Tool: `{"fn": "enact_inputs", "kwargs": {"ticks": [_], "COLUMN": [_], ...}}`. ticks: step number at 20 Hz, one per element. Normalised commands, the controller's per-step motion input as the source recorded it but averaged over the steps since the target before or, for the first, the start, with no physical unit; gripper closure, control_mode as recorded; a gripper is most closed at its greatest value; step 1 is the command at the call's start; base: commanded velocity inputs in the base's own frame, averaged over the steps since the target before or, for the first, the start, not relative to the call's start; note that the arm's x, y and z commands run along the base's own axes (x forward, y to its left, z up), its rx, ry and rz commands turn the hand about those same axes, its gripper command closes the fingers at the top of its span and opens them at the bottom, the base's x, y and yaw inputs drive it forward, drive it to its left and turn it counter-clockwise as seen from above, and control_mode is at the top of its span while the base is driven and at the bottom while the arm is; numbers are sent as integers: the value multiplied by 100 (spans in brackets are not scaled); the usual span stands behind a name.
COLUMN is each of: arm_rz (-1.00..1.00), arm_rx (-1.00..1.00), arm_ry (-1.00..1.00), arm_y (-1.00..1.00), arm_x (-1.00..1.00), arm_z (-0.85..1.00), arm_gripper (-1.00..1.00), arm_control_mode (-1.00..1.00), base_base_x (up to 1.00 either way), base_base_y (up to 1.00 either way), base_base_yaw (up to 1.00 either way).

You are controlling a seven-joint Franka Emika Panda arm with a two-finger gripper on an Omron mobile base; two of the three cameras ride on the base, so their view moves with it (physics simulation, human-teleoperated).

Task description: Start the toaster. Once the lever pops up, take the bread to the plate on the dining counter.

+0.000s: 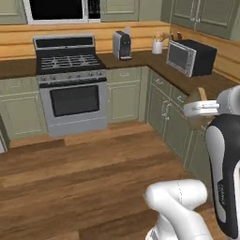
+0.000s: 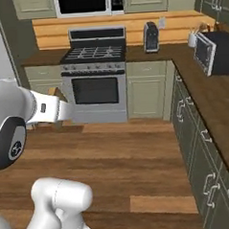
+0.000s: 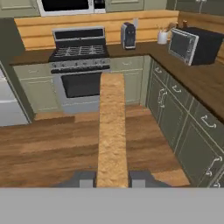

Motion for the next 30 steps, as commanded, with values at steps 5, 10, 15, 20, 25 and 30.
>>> {"fn": "enact_inputs", "kwargs": {"ticks": [5, 10, 15, 20, 25, 30], "arm_rz": [0, 0, 0, 0, 0, 0], "arm_rx": [0, 0, 0, 0, 0, 0], "arm_ry": [0, 0, 0, 0, 0, 0], "arm_y": [0, 0, 0, 0, 0, 0], "arm_x": [0, 0, 0, 0, 0, 0], "arm_z": [0, 0, 0, 0, 0, 0], "arm_gripper": [100, 100, 100, 100, 100, 100], "arm_control_mode": [100, 100, 100, 100, 100, 100], "base_base_x": [-7, 0, 0, 0, 63, 100], "base_base_y": [0, 0, 0, 1, 12, 10], "base_base_yaw": [100, 100, 100, 99, 71, 32]}}
